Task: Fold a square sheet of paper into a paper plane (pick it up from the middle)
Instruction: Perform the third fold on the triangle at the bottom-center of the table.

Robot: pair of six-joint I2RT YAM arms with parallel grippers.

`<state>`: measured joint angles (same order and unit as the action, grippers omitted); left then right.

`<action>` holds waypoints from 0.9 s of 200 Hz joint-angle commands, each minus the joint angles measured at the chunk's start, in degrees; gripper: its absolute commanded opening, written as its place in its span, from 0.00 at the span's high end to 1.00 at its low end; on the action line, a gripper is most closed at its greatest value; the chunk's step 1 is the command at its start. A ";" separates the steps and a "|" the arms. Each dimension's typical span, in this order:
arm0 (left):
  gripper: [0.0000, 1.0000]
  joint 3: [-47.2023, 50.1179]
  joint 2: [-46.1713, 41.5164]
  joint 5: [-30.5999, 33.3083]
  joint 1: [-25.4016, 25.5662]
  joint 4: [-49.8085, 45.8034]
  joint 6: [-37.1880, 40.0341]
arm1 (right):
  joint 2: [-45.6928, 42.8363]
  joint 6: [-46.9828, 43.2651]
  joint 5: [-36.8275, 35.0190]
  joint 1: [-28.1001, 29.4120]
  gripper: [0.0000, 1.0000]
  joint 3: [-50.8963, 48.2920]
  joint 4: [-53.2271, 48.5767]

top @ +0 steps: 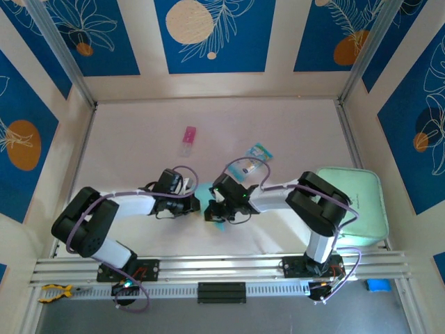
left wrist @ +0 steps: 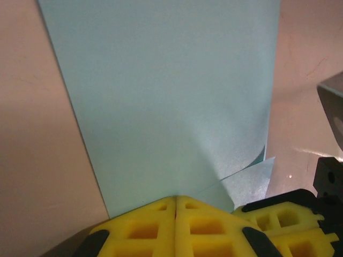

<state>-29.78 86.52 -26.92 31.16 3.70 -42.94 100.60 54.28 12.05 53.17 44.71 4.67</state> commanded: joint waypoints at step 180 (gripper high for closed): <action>0.95 -0.28 4.27 3.80 0.02 -5.19 2.15 | -4.79 -0.35 5.58 -2.01 0.92 -8.14 1.27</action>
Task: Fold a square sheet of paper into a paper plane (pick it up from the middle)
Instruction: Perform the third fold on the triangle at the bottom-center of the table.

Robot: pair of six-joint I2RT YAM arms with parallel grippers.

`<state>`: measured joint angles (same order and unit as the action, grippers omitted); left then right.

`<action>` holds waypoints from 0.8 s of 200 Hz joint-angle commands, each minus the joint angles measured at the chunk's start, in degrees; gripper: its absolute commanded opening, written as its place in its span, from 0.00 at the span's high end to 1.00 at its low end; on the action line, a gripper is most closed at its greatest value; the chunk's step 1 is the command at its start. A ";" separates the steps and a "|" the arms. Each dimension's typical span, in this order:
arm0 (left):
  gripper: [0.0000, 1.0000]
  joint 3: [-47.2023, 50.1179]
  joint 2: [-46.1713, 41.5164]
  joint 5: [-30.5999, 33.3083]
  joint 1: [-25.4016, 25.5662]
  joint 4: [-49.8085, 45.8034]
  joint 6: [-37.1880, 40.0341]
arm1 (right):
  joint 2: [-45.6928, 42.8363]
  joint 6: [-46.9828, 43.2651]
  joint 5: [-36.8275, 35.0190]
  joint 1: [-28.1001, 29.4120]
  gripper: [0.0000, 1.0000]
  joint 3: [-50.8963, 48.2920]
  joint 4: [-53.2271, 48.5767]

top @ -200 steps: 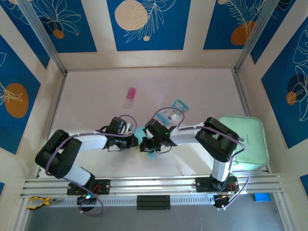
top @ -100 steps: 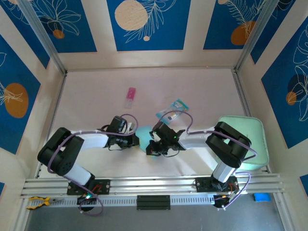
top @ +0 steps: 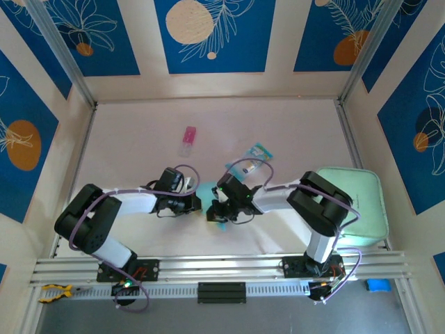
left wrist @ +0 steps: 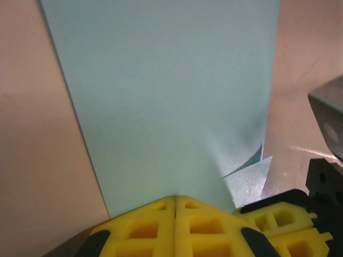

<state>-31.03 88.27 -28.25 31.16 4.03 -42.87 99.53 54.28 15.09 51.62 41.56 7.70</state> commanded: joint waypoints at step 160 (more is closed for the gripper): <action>0.93 2.64 -4.87 7.00 5.84 -4.74 -7.11 | -20.05 -0.73 -12.11 -2.31 0.87 -8.96 -13.95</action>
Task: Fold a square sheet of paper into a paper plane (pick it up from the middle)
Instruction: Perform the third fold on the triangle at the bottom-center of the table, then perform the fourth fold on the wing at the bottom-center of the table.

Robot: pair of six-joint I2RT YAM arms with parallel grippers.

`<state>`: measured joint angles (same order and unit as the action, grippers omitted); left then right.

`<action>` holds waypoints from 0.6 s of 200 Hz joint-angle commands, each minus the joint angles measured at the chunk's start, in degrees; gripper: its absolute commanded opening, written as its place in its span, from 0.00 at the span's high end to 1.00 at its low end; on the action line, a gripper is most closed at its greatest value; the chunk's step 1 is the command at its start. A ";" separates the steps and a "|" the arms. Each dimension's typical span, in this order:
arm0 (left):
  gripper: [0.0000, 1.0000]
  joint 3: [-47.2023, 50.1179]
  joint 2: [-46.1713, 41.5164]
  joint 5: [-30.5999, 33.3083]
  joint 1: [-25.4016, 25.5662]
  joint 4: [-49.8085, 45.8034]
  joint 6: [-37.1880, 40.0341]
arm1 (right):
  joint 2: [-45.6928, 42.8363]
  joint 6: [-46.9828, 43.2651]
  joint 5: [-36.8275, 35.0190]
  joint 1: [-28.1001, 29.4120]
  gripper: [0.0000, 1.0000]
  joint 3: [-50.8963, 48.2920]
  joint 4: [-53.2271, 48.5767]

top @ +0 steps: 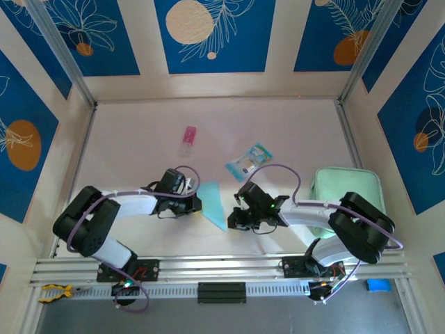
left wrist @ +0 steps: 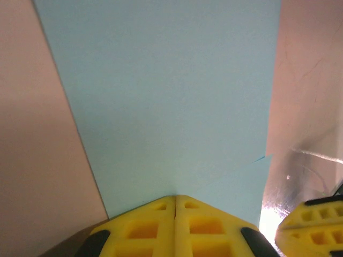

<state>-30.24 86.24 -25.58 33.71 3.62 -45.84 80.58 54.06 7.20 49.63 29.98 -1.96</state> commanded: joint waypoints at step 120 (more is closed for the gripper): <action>0.49 -0.02 -15.78 10.50 2.62 -17.14 -1.59 | 6.92 -1.65 -2.25 -0.83 0.66 8.80 -1.38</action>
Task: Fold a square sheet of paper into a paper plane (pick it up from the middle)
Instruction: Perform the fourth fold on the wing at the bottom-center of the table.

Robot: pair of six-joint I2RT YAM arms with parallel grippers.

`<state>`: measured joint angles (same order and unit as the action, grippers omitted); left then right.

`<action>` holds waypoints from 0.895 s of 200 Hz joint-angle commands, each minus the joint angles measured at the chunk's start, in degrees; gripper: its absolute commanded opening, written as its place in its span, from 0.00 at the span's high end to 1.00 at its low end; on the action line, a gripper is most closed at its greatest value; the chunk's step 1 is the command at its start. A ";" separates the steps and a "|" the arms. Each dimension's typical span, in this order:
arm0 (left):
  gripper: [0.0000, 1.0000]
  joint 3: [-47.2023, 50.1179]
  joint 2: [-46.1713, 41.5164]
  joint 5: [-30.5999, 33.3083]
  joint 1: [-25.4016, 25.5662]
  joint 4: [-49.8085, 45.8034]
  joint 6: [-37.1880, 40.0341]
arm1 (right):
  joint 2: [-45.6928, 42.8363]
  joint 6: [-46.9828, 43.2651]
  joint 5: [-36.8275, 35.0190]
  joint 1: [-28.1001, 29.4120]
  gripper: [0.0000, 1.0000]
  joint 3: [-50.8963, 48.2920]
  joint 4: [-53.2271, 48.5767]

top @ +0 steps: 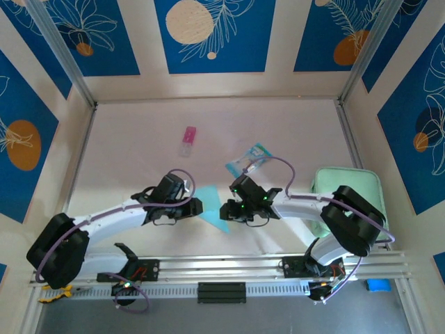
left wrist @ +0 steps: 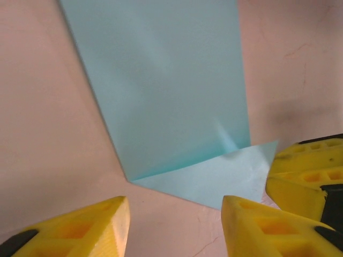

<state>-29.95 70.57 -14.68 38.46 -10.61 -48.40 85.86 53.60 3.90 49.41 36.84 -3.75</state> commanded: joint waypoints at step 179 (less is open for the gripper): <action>0.41 -0.77 9.28 -17.55 -11.39 8.66 -0.92 | -2.44 -1.40 10.33 -6.49 0.90 -4.34 11.69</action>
<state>-29.93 77.95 -28.47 27.81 -5.32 -48.01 85.32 51.29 11.16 43.83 34.52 4.60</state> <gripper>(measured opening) 0.581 0.104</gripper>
